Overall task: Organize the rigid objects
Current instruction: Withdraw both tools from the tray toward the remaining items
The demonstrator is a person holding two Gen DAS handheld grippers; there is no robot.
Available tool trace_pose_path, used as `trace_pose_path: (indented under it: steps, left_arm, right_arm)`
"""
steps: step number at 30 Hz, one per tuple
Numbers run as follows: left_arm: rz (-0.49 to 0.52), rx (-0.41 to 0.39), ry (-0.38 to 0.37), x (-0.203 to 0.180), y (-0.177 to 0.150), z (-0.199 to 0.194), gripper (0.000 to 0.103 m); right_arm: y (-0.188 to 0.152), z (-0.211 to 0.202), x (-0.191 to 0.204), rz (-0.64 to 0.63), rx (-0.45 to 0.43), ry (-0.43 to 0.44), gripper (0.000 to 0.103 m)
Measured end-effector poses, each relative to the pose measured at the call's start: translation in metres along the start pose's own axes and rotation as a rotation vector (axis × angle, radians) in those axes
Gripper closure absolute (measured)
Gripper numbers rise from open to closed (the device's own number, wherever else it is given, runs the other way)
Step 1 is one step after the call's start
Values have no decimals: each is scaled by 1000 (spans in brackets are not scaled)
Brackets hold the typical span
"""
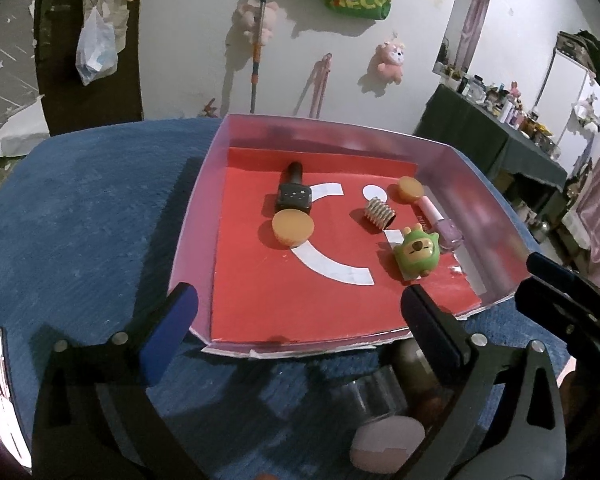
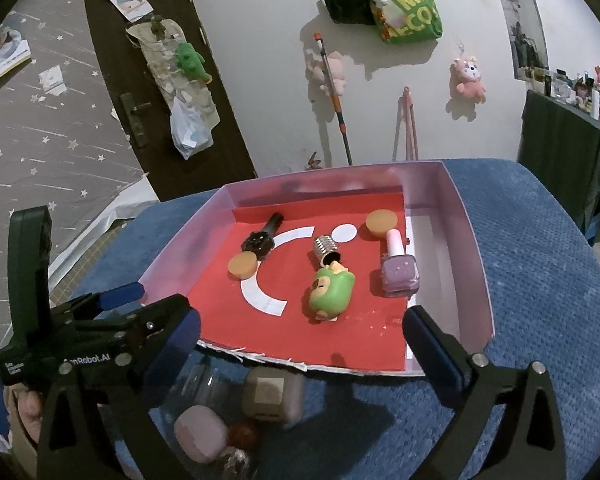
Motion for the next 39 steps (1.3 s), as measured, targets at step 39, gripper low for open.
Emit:
trace_pose_path:
  steps: [39]
  left_arm:
    - [43,-7,22,-16,-50,-31,0]
  right_arm:
    - [-60,-35,6,-7,-6,10,0]
Point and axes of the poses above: each gripper's, at about its wrist camera, not at the fingertips, and z roughly the way its jaws point, x to its left, y to its top, the point moved 10 cm from there along z, roughly the way its jaws point, and after that the axes turned 6 degrees about z, right-handed, at the moved point
